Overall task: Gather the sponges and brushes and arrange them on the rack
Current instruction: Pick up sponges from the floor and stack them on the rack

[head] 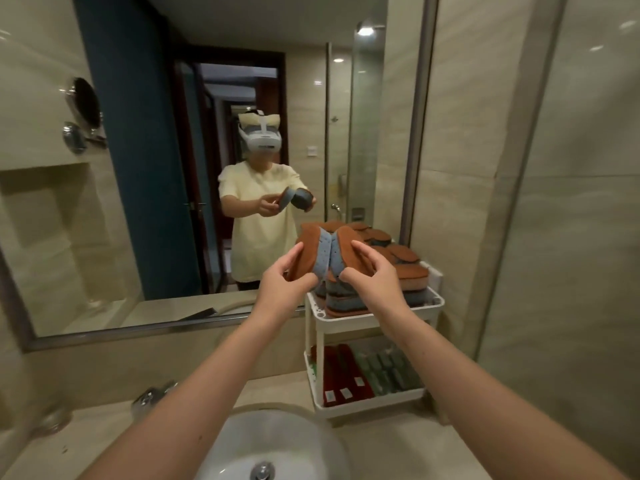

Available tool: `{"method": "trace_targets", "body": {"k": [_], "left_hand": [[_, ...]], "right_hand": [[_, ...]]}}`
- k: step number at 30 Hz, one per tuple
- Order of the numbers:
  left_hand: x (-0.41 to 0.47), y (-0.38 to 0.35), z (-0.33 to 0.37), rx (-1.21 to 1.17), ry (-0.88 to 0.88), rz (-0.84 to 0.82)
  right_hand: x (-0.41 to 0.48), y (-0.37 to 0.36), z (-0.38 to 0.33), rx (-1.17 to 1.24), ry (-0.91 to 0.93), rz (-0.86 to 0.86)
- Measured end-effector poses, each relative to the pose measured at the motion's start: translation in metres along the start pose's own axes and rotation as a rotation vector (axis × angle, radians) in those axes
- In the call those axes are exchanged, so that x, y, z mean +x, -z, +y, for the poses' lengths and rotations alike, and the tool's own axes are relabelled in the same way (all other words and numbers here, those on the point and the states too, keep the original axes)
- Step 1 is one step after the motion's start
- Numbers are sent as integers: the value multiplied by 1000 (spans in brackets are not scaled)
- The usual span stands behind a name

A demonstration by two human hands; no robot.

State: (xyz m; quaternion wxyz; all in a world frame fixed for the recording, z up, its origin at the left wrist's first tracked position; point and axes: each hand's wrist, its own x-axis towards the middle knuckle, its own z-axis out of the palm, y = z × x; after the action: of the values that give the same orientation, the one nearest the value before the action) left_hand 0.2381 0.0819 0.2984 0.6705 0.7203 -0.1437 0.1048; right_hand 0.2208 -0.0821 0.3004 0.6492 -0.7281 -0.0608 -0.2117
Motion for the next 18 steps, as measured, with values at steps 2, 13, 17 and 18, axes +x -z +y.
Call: {"method": "trace_targets", "body": {"k": [2, 13, 17, 18], "left_hand": [[13, -14, 4, 8, -6, -51], [103, -105, 9, 255, -142, -48], [133, -133, -1, 528, -206, 22], [139, -139, -4, 584, -217, 36]], "right_hand": [[10, 16, 0, -16, -4, 29], [105, 98, 15, -74, -57, 141], [143, 119, 35, -96, -98, 129], [152, 122, 42, -109, -110, 125]]}}
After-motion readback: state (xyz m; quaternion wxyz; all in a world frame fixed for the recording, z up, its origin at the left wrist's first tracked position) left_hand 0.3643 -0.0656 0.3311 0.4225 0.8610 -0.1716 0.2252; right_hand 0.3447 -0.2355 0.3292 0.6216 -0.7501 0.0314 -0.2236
